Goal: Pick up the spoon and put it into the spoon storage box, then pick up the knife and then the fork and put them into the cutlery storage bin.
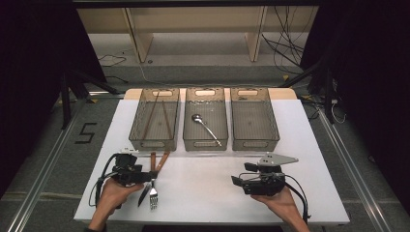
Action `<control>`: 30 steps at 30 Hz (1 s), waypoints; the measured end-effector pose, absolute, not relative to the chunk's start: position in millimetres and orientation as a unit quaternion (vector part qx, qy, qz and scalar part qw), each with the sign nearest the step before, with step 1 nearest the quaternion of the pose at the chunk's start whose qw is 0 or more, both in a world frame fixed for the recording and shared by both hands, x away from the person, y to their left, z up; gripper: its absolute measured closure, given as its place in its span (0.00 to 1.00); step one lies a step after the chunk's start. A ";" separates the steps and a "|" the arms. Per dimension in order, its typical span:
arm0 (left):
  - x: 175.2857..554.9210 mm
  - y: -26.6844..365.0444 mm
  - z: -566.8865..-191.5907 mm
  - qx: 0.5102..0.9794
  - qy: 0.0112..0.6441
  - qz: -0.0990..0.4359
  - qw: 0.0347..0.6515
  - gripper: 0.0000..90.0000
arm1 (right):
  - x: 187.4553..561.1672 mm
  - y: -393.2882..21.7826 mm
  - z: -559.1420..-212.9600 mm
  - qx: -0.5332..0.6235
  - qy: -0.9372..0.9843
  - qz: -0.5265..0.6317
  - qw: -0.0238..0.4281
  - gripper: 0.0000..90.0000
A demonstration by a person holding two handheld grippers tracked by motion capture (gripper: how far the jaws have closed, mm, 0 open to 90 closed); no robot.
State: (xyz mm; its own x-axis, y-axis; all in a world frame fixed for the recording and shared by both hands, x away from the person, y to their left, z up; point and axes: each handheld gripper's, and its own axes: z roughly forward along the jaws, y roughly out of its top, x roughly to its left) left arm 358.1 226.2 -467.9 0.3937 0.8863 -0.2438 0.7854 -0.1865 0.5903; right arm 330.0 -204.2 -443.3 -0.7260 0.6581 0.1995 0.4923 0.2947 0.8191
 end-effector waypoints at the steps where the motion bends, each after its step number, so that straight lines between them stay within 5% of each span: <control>1: 358.6 226.0 -468.3 0.768 0.545 0.075 0.327 0.28 | 328.9 -205.6 -443.6 0.362 0.799 0.472 0.088 0.31; 19: 368.5 222.6 -469.8 0.779 0.545 0.061 0.303 0.33 | 313.4 -218.7 -458.2 0.377 0.793 0.470 0.085 0.29; 30: 376.3 222.6 -469.8 0.774 0.554 0.054 0.302 0.46 | 309.7 -217.8 -461.4 0.378 0.798 0.462 0.082 0.29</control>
